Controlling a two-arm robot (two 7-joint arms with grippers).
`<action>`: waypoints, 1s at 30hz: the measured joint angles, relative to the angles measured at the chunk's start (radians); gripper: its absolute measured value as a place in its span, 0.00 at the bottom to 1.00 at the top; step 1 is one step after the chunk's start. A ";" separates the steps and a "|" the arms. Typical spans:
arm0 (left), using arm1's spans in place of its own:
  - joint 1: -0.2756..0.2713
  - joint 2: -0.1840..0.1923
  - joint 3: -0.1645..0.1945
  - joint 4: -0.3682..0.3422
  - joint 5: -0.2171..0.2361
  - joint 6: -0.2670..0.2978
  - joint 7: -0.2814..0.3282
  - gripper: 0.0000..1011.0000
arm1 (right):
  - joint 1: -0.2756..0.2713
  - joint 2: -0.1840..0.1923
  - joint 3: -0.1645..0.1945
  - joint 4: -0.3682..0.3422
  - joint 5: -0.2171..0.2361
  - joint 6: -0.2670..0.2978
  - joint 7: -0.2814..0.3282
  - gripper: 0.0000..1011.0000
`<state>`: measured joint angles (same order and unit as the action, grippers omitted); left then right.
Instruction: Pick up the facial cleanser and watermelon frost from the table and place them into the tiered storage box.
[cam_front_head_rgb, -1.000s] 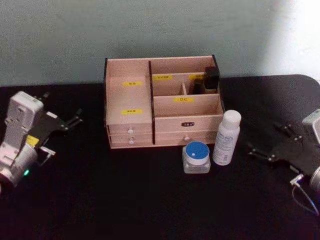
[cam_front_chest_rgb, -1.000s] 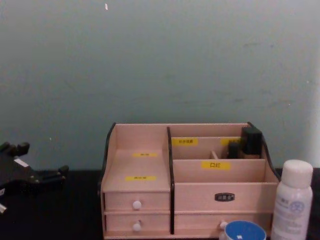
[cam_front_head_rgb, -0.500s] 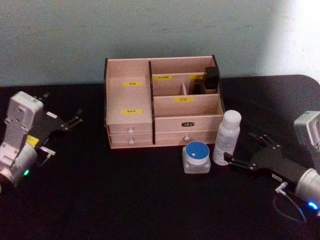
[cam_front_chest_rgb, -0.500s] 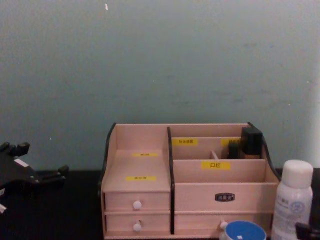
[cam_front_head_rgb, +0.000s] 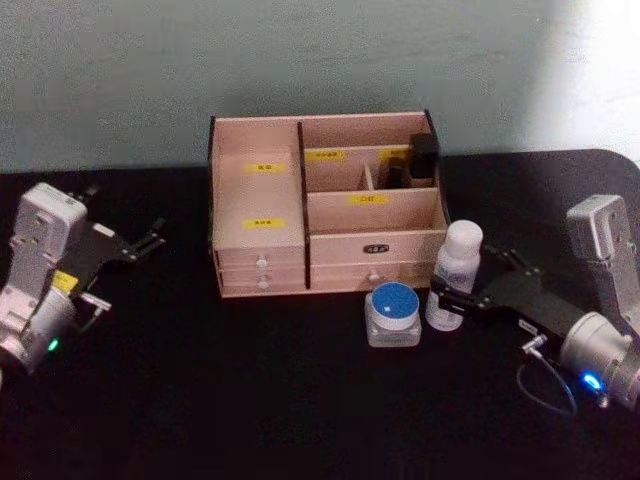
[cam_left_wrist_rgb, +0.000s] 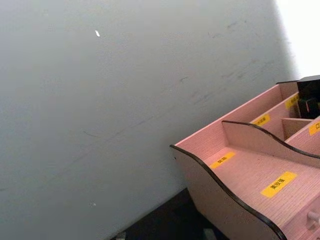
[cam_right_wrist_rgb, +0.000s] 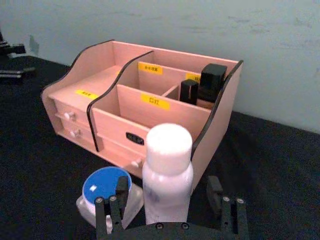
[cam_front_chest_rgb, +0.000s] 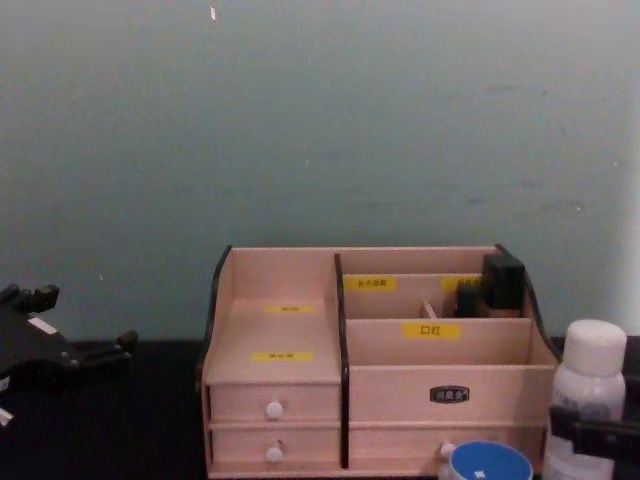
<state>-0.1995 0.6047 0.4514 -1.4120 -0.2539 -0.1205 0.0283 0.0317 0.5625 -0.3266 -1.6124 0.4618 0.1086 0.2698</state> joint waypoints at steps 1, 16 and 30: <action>0.000 0.000 0.000 0.000 0.000 0.000 0.000 0.99 | 0.004 -0.005 0.000 0.004 -0.003 0.001 0.000 0.99; 0.000 0.000 0.000 0.000 0.000 0.000 0.000 0.99 | 0.048 -0.058 -0.001 0.055 -0.041 0.014 0.017 0.99; 0.000 0.000 0.000 0.000 0.000 0.000 0.000 0.99 | 0.046 -0.056 -0.001 0.052 -0.039 0.013 0.017 0.86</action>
<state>-0.1995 0.6047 0.4514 -1.4120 -0.2539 -0.1205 0.0283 0.0777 0.5067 -0.3279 -1.5606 0.4233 0.1215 0.2867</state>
